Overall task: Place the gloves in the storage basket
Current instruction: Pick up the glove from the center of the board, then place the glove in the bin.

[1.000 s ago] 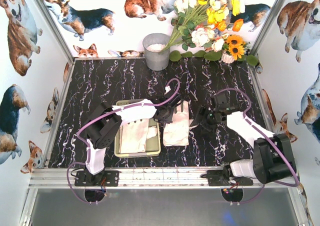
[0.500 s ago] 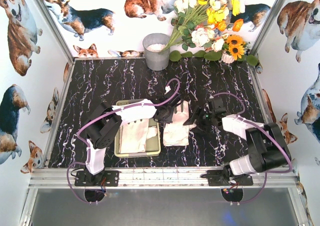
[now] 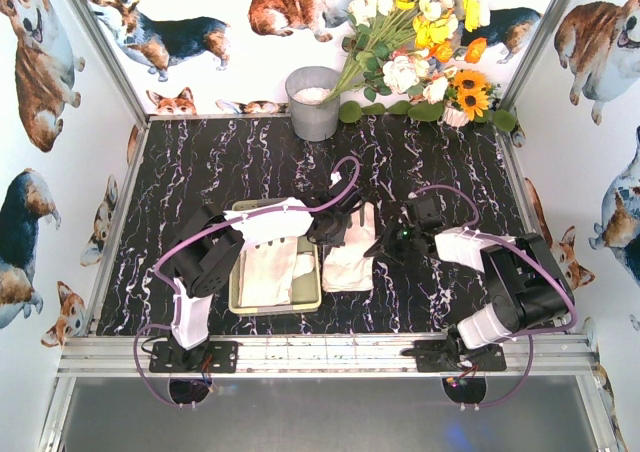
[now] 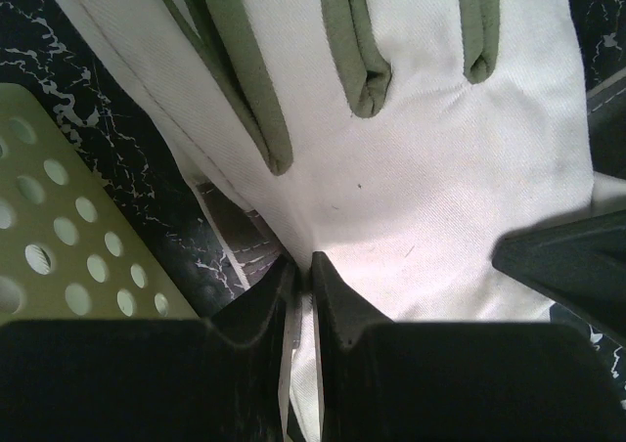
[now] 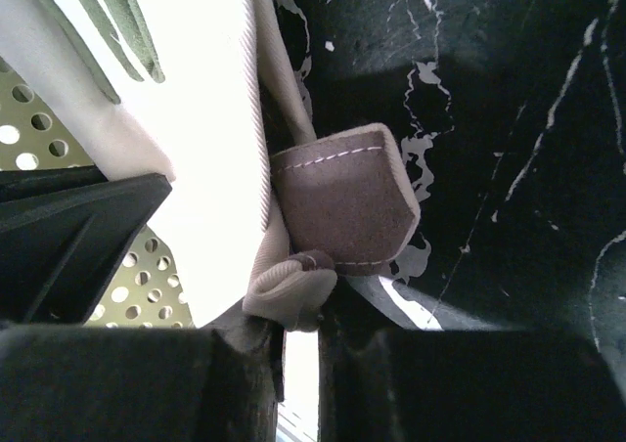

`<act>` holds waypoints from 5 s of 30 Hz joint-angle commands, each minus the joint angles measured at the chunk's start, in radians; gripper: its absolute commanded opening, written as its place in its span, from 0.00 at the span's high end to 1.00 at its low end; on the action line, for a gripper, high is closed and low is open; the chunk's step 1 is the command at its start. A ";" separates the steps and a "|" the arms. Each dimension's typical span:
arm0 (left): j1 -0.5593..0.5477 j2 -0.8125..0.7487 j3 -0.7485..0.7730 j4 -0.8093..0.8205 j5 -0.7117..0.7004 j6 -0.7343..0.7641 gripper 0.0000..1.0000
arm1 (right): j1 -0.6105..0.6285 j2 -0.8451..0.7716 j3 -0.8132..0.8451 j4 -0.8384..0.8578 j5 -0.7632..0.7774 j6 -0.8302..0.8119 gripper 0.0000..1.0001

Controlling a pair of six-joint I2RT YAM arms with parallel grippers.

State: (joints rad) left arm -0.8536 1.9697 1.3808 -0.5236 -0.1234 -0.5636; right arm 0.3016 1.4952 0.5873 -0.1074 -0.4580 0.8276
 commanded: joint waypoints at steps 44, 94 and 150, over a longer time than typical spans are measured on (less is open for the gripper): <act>0.288 -0.650 -0.292 0.650 0.856 -0.528 0.00 | -0.102 -0.649 0.497 -0.200 -0.372 0.043 1.00; 0.324 -0.792 -0.213 0.647 0.674 -0.560 1.00 | 0.005 -0.630 0.401 -0.093 -0.210 0.119 0.21; 0.309 -0.758 -0.075 0.766 0.760 -0.726 1.00 | 0.076 -0.521 0.417 0.608 -0.033 0.477 0.61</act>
State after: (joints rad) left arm -0.5419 1.2175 1.3083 0.2417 0.6140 -1.2964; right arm 0.3729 0.9920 1.0080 0.4267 -0.5362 1.3327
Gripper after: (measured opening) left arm 0.036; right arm 0.394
